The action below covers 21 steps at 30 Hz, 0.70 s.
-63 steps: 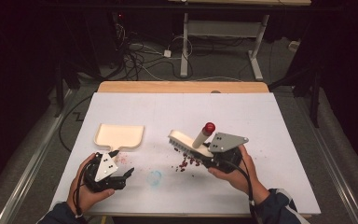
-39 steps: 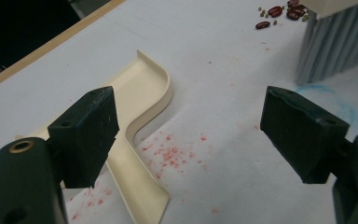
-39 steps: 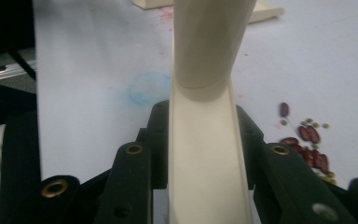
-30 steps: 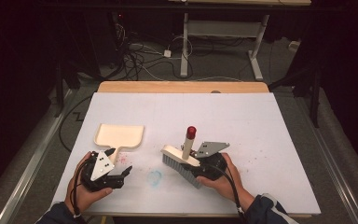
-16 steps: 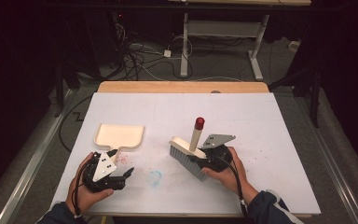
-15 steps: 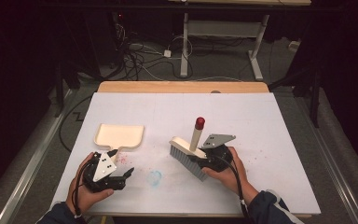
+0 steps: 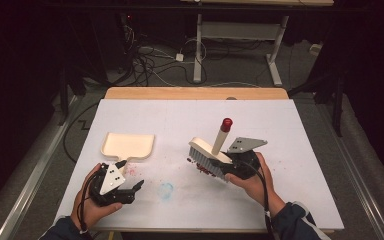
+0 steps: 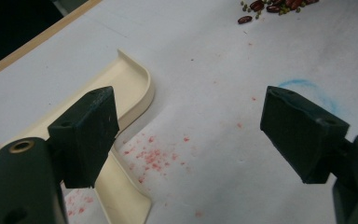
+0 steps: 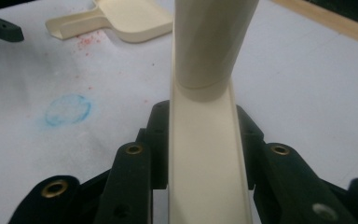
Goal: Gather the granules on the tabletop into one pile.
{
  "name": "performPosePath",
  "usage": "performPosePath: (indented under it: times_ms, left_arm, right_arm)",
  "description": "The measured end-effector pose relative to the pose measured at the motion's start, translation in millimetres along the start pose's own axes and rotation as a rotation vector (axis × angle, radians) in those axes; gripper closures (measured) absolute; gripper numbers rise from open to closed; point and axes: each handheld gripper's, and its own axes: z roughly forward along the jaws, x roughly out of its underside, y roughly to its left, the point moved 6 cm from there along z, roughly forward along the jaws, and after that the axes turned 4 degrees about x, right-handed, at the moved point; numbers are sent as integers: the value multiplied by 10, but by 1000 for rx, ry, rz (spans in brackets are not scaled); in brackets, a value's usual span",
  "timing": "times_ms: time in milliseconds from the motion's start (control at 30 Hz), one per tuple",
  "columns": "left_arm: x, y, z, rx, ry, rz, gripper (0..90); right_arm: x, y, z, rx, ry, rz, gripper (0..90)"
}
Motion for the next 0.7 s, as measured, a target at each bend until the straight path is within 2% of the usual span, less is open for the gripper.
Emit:
performPosePath:
  times_ms: [200,300,333,400,500,600,633,667,700]
  left_arm:
    - [1,6,-2,-2,0,0,185]
    - [0,12,0,-3,1,-7,185]
    - [0,14,5,-2,2,-10,185]
    - [-2,8,27,8,6,-19,188]
    - [-6,2,34,12,5,-18,202]
    - [-3,0,35,16,6,-17,202]
    - [-2,0,35,16,7,-17,202]
    - [0,-1,34,17,8,-15,207]
    - [2,-2,33,17,8,-14,207]
  right_arm:
    - [-59,-31,-137,9,-30,-13,674]
    - [-65,-30,-119,7,-32,8,674]
    - [-69,-15,-94,-3,-34,17,675]
    - [-105,113,30,-14,-44,77,675]
    - [-156,306,177,-67,-59,150,675]
    - [-202,418,355,-20,-61,149,675]
    - [-202,418,355,-20,-61,149,675]
    - [-199,420,489,-17,-46,170,675]
    - [-199,420,489,-17,-46,170,675]
